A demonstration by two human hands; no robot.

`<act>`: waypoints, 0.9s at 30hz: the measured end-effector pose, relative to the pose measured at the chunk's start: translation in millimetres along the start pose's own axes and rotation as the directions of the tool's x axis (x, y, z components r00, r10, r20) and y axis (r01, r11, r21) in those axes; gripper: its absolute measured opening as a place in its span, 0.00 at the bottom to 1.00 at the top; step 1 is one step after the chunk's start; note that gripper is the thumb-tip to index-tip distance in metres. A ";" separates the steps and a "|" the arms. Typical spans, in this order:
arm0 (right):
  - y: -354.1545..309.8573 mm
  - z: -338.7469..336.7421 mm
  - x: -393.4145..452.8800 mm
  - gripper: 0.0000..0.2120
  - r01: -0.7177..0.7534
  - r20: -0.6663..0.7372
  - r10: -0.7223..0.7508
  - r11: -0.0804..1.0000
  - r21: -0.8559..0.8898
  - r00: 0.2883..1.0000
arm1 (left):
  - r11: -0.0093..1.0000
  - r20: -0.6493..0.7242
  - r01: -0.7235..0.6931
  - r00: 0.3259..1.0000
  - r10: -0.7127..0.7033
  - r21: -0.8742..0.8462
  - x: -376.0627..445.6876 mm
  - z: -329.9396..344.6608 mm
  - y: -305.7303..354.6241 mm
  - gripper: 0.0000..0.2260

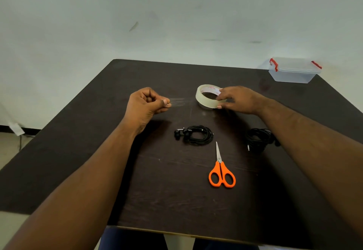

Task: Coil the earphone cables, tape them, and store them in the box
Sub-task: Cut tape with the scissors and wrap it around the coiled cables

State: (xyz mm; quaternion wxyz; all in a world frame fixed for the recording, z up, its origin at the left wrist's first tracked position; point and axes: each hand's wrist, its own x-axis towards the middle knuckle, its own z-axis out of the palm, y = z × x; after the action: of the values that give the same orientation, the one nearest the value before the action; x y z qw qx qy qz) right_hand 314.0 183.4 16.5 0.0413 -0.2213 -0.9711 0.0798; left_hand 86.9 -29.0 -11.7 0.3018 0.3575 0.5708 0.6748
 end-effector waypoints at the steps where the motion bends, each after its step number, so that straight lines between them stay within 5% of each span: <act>1: 2.2 0.0 1.4 0.12 -0.005 0.015 0.006 1.000 -0.029 1.000 | 1.000 -0.004 -0.003 1.000 0.003 0.012 0.1 0.4 -0.4 0.06; 7: 15.9 -4.1 5.1 0.13 -0.047 0.038 0.052 0.993 -0.108 0.998 | 0.999 -0.032 -0.046 0.998 0.047 0.025 0.0 -1.6 -1.0 0.19; 11: 22.8 -10.8 7.5 0.16 -0.102 0.102 0.115 0.987 -0.125 0.988 | 0.997 -0.038 -0.064 0.997 0.066 0.054 -0.7 0.6 -4.0 0.17; 14: 7.2 -12.4 -0.8 0.23 -0.086 0.010 0.086 0.996 0.005 0.996 | 0.994 -0.038 -0.068 0.997 0.071 0.089 -1.3 1.0 -6.5 0.17; 17: -18.8 -19.6 -16.7 0.15 -0.042 -0.110 0.049 0.997 0.062 0.993 | 0.990 -0.031 -0.075 0.996 0.079 0.115 -0.6 0.1 -7.9 0.17; 20: -53.8 -26.9 -42.4 0.09 -0.025 0.014 0.024 0.996 0.087 1.000 | 0.987 -0.031 -0.088 0.995 0.093 0.136 0.2 1.5 -9.2 0.17; 24: -105.4 -27.9 -70.0 0.18 0.014 0.286 -0.028 0.999 0.052 0.958 | 0.985 -0.048 -0.095 0.994 0.103 0.144 -0.6 1.2 -9.5 0.16; 27: -127.1 -21.6 -80.2 0.25 -0.060 0.429 0.082 0.996 -0.064 0.900 | 0.983 -0.056 -0.092 0.993 0.102 0.159 -2.4 1.3 -9.4 0.16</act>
State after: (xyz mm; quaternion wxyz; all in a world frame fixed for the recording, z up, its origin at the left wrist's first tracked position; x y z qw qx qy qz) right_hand 334.7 38.4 56.2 -0.1827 -0.2343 -0.9491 0.1041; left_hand 89.3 -28.7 -21.2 0.2212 0.3856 0.6132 0.6529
